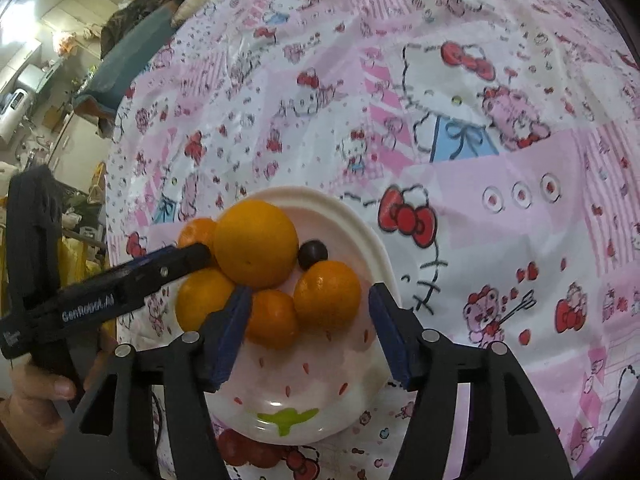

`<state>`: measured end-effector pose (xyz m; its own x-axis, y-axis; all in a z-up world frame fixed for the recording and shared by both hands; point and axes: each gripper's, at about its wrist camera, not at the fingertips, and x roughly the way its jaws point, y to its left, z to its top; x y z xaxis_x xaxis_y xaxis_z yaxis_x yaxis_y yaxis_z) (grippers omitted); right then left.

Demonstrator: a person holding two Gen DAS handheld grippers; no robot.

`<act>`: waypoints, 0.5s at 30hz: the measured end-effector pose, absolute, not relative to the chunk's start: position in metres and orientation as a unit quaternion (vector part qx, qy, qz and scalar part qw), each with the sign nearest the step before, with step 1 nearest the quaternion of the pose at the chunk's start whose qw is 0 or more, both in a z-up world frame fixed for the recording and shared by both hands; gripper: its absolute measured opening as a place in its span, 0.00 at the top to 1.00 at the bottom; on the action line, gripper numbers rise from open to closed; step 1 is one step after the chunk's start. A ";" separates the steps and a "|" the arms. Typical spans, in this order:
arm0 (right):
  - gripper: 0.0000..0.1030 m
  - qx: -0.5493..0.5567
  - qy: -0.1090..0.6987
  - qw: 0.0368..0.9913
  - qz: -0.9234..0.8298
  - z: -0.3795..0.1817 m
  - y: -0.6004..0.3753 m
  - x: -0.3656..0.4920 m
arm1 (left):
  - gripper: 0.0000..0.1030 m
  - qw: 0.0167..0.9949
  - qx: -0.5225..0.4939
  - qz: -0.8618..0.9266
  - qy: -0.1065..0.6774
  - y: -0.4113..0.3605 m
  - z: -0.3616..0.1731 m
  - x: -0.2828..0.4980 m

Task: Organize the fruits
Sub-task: 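Lower both tangerines onto the plate and open both tools, then move the right tool from the plate toward the red tomatoes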

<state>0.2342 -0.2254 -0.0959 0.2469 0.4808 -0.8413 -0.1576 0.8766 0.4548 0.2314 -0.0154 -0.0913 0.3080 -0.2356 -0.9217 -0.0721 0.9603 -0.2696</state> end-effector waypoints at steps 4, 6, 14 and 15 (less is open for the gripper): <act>0.39 0.159 0.568 0.783 0.197 -0.089 -0.237 0.237 | 0.28 0.804 -0.117 -0.052 0.581 -0.019 -0.087 0.231; 0.39 0.164 0.564 0.786 0.192 -0.087 -0.242 0.237 | 0.28 0.806 -0.113 -0.051 0.579 -0.020 -0.086 0.230; 0.38 0.176 0.548 0.795 0.191 -0.072 -0.248 0.232 | 0.28 0.816 -0.098 -0.049 0.568 -0.021 -0.076 0.220; 0.38 0.176 0.546 0.797 0.191 -0.070 -0.248 0.230 | 0.28 0.818 -0.097 -0.048 0.565 -0.020 -0.074 0.218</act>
<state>0.2302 -0.2476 -0.0698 0.3313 0.4972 -0.8019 -0.1126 0.8647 0.4896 0.2181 -0.0200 -0.0737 0.3561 -0.1882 -0.9153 -0.0306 0.9766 -0.2128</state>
